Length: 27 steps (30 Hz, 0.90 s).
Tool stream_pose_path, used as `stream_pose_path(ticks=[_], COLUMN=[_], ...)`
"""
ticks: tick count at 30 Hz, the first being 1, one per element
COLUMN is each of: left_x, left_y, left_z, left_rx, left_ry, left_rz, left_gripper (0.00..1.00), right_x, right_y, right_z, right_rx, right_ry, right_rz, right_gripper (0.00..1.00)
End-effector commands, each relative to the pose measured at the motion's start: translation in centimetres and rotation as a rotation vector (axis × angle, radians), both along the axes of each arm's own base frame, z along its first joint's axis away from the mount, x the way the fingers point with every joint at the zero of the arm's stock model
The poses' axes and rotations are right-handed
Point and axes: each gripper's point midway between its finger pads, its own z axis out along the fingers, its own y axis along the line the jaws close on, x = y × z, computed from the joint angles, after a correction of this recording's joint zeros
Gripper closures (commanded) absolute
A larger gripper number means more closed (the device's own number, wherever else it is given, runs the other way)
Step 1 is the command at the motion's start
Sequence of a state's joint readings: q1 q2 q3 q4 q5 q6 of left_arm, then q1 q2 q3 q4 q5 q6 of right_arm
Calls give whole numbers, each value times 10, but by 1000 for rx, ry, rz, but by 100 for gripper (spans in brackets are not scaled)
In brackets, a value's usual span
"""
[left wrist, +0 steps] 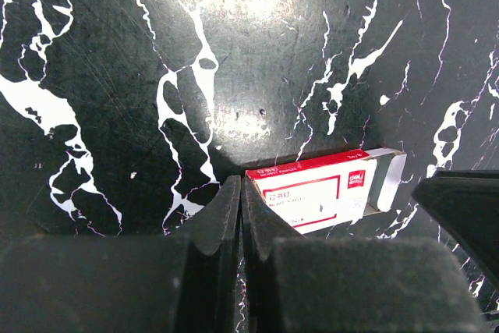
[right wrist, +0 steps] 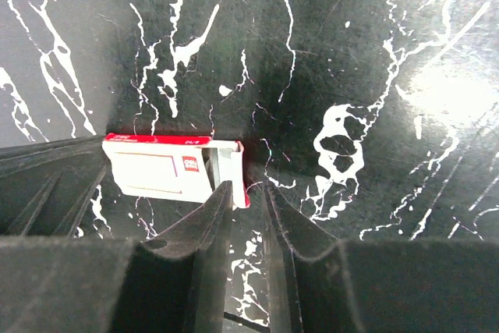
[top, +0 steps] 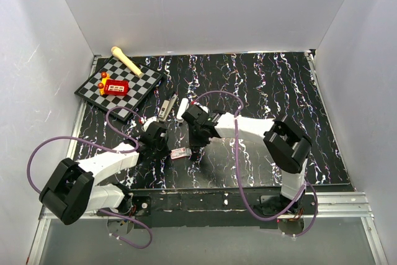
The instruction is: Unload the staples from the stapler
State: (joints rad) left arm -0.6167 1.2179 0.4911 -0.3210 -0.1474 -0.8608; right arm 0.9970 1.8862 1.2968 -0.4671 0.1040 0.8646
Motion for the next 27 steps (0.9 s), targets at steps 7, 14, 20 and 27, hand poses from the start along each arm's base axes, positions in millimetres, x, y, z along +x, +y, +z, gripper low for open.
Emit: stream_pose_path(ticks=[7,14,20,27], left_x=[-12,-12,-12,-13], left_y=[5,4,4,4], left_z=[-9,-9,-10,-11], left_rx=[38,38,39,41], left_ry=[57,56,59,63], left_rz=[-14,-17,-18,-18], left_gripper=[100,100,100,100], right_x=[7,5,2,-2], right_y=[-21,-17,-9,-1], right_z=[13,1,-9,-17], right_rx=[-21,-25,-28,-15], right_ry=[-65,-29,13,56], right_rz=[-30,-12,13,37], right_gripper=[80,99,99,99])
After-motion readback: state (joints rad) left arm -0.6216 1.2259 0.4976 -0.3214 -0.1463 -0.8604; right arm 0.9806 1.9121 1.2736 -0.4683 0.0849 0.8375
